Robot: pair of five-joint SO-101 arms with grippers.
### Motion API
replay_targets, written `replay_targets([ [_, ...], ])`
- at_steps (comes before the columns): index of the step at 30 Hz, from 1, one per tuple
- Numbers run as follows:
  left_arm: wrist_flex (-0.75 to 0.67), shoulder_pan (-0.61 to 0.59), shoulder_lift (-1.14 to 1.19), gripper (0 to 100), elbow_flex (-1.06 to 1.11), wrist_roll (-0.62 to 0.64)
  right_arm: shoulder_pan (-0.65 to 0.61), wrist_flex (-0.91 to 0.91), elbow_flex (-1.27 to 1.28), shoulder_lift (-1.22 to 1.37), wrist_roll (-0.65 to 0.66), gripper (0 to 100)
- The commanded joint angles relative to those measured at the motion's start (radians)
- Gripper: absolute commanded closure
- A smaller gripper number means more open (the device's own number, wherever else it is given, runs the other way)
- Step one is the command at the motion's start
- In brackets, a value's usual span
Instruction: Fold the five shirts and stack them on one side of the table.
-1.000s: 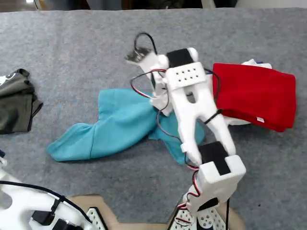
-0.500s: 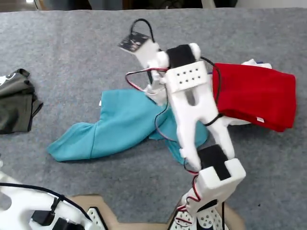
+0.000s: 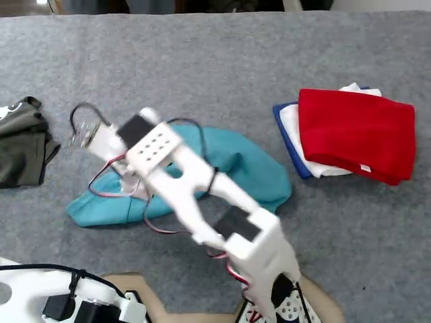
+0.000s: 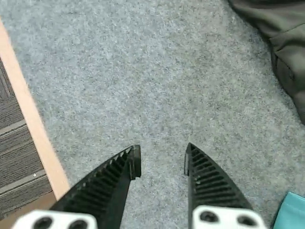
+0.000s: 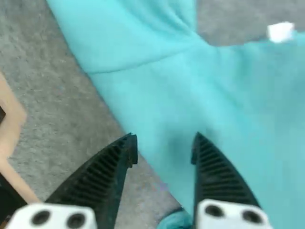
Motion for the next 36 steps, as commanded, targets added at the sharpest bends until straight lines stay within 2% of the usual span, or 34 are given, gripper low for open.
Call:
replay_targets([
  [1, 0.005, -0.007, -0.012, 83, -0.033, -0.006, -0.038, -0.087, -0.045, 0.096, -0.002, 75.6],
  [5, -0.002, -0.004, -0.012, 83, -0.033, -0.006, -0.038, -0.17, -0.045, 0.193, -0.002, 82.5],
  [8, -0.003, 0.001, -0.012, 83, -0.036, -0.008, -0.034, -0.183, -0.056, 0.213, -0.008, 98.2],
  [16, -0.005, 0.035, -0.012, 83, -0.035, -0.008, 0.008, -0.107, -0.302, 0.209, -0.011, 98.5],
  [21, -0.005, 0.03, -0.012, 83, -0.038, -0.008, 0.005, 0.014, -0.638, 0.211, -0.028, 98.5],
  [27, -0.005, 0.033, -0.012, 83, -0.041, -0.003, -0.069, 0.025, -1.095, 0.213, -0.097, 98.5],
  [30, -0.005, 0.033, -0.012, 83, -0.042, -0.003, -0.14, -0.031, -1.244, 0.209, -0.115, 98.5],
  [34, -0.003, 0.031, -0.012, 83, -0.042, -0.003, -0.158, -0.232, -1.201, 0.099, -0.192, 98.5],
  [36, -0.003, 0.027, -0.012, 83, -0.042, -0.005, -0.129, -0.31, -1.159, 0.039, -0.236, 98.5],
])
